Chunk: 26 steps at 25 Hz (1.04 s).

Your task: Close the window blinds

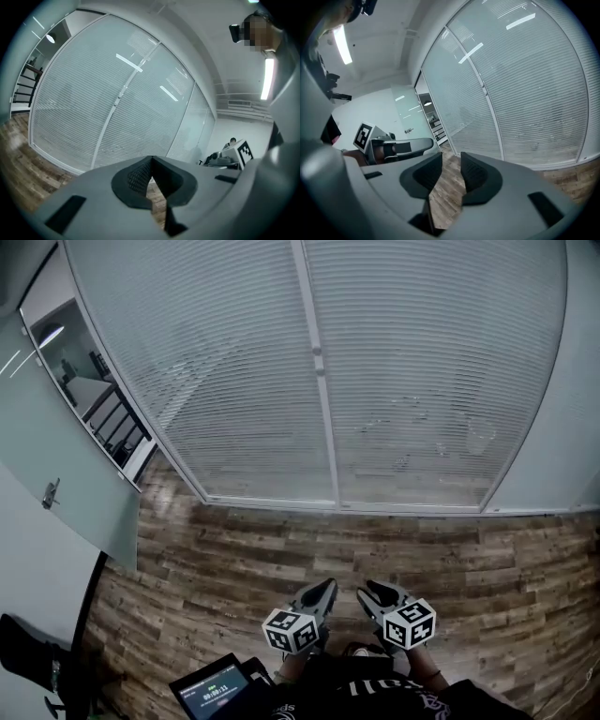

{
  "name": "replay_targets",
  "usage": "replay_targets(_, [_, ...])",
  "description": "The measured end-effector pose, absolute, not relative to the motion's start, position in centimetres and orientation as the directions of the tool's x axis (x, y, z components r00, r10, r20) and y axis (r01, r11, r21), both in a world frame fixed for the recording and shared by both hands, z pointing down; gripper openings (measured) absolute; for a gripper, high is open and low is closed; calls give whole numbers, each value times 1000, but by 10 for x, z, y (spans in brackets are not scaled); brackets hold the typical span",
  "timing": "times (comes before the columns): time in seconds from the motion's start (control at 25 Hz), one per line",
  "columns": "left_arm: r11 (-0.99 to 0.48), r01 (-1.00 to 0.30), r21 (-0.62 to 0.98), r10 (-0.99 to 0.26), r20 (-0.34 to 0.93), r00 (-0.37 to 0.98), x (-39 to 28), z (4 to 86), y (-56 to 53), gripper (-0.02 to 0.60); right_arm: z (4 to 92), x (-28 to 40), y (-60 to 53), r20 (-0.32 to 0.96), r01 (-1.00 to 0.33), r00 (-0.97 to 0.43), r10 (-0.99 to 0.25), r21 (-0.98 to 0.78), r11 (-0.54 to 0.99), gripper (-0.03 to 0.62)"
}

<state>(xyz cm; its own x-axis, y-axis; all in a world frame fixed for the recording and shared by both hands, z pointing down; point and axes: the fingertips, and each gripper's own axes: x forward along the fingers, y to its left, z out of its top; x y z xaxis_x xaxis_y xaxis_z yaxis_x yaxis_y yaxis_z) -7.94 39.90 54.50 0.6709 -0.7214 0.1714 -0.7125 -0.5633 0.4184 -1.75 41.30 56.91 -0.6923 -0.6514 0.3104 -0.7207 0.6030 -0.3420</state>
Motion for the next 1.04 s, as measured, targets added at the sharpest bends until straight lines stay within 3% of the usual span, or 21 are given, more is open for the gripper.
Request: replay_targets(1.04, [-667, -642, 379, -646, 135, 751, -193, 535, 447, 5, 552, -141, 454, 289, -775, -629, -722, -312, 550, 133])
